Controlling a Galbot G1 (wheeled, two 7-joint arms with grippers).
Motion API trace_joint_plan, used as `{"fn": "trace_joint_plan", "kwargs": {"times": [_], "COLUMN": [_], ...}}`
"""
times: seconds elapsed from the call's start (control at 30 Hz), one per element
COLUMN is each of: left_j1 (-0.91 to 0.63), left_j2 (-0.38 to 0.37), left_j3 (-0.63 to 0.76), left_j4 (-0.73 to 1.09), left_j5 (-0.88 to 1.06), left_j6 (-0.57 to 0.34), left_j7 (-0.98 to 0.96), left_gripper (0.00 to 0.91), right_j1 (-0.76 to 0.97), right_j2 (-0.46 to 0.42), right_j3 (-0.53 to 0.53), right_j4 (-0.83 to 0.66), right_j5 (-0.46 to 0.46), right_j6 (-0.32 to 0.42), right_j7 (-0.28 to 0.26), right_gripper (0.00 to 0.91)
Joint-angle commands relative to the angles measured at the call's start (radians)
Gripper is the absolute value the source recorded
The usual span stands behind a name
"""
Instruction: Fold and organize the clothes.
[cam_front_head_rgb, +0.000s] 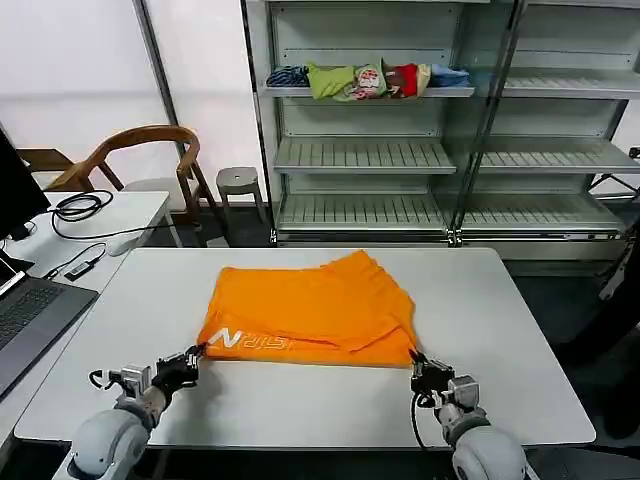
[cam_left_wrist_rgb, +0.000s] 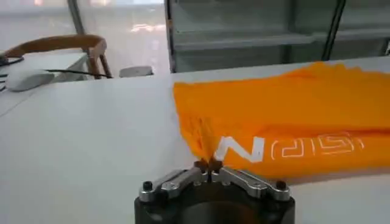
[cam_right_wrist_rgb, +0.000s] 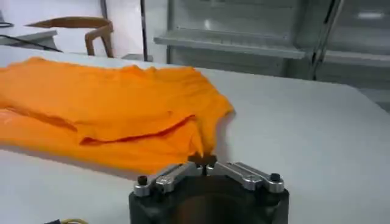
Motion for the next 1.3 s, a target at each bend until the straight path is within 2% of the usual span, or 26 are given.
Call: {"fn": "trace_joint_plan", "kwargs": {"times": [0.03, 0.43, 0.83, 1.3], "left_j1": [0.227, 0.303, 0.37, 0.453], "left_j2": [-0.004, 0.008, 0.009, 0.031], "left_j3": [-0.055, -0.092, -0.112, -0.159], "left_j4": [-0.166, -0.2, -0.256, -0.29], "left_j5": [0.002, 0.007, 0.011, 0.043], "left_j6": [-0.017, -0.042, -0.049, -0.016], "left_j7": [0.0, 0.003, 0.002, 0.009], "left_gripper": [0.02, 0.02, 0.02, 0.02], "right_j1": [-0.161, -0.285, -0.353, -0.378], "right_j2": [-0.012, -0.023, -0.019, -0.017], "right_j3": [0.022, 0.097, 0.111, 0.108], "right_j4": [0.094, 0.154, 0.181, 0.206], "right_j5": [-0.046, -0.066, -0.101, -0.12], "right_j6": [0.02, 0.036, 0.066, 0.071], "right_j7": [-0.003, -0.008, -0.014, -0.013], "right_gripper": [0.0, 0.0, 0.0, 0.0]}}
